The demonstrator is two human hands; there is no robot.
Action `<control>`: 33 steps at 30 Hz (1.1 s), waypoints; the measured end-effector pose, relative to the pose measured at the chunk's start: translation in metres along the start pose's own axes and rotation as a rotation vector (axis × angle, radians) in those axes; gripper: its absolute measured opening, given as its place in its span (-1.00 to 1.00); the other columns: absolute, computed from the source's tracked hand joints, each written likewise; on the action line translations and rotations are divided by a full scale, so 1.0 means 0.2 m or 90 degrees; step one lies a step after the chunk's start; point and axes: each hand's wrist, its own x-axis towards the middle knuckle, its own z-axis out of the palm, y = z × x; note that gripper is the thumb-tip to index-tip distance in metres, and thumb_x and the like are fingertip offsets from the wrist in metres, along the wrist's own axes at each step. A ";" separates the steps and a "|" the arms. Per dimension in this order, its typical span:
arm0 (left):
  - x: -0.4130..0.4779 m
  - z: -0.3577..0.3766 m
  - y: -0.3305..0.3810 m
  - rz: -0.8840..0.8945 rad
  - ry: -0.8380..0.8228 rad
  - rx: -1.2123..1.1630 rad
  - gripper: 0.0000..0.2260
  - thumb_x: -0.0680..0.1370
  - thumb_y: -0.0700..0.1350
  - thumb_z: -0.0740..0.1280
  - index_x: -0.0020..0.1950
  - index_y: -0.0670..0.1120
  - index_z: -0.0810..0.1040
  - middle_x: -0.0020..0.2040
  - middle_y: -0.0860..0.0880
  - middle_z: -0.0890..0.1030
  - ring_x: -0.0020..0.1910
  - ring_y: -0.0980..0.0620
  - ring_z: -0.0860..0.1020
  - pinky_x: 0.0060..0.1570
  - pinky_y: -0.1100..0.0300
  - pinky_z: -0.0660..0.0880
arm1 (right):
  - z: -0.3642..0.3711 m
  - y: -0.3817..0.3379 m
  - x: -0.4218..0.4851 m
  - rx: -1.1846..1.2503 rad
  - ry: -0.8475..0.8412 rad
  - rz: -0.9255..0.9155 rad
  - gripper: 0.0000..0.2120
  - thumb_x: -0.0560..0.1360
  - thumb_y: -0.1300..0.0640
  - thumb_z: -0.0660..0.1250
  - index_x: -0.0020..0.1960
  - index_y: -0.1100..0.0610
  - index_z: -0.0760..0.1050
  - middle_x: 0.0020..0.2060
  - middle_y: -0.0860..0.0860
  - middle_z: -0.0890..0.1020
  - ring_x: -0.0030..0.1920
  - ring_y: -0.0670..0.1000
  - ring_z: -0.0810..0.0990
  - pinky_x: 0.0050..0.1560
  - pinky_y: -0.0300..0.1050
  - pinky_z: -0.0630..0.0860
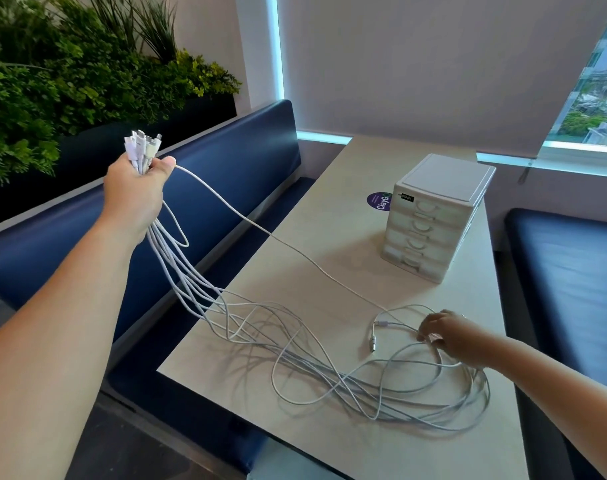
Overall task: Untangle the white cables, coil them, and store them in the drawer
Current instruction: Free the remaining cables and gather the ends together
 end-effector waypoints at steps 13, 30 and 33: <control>-0.03 0.02 -0.04 -0.015 -0.029 -0.019 -0.72 0.59 0.02 0.33 -0.26 0.05 0.32 -0.40 0.00 0.22 -0.47 0.05 0.16 -0.42 0.20 0.17 | -0.01 -0.43 0.24 0.066 -0.009 -0.058 -0.60 0.48 -0.05 0.36 0.32 -0.11 0.46 0.19 -0.06 0.52 0.19 0.02 0.42 0.17 -0.16 0.35; 0.00 -0.14 -0.10 0.015 -0.067 -0.111 -0.86 0.67 0.03 0.18 0.05 0.10 0.53 -0.02 0.06 0.68 -0.56 0.17 0.15 -0.59 0.34 0.15 | -0.29 -0.27 0.09 -0.265 -0.077 0.093 -0.82 0.48 0.24 0.13 -0.22 0.00 0.31 -0.33 -0.09 0.33 -0.17 0.03 0.42 -0.26 -0.18 0.36; 0.04 -0.14 -0.08 0.006 -0.054 -0.132 -0.82 0.68 0.03 0.16 -0.01 0.05 0.51 -0.14 0.07 0.61 -0.56 0.18 0.17 -0.57 0.34 0.14 | -0.28 -0.19 0.08 -0.311 -0.166 0.145 -0.80 0.49 0.26 0.17 -0.27 0.04 0.35 -0.29 -0.07 0.37 -0.05 0.04 0.56 -0.09 -0.16 0.49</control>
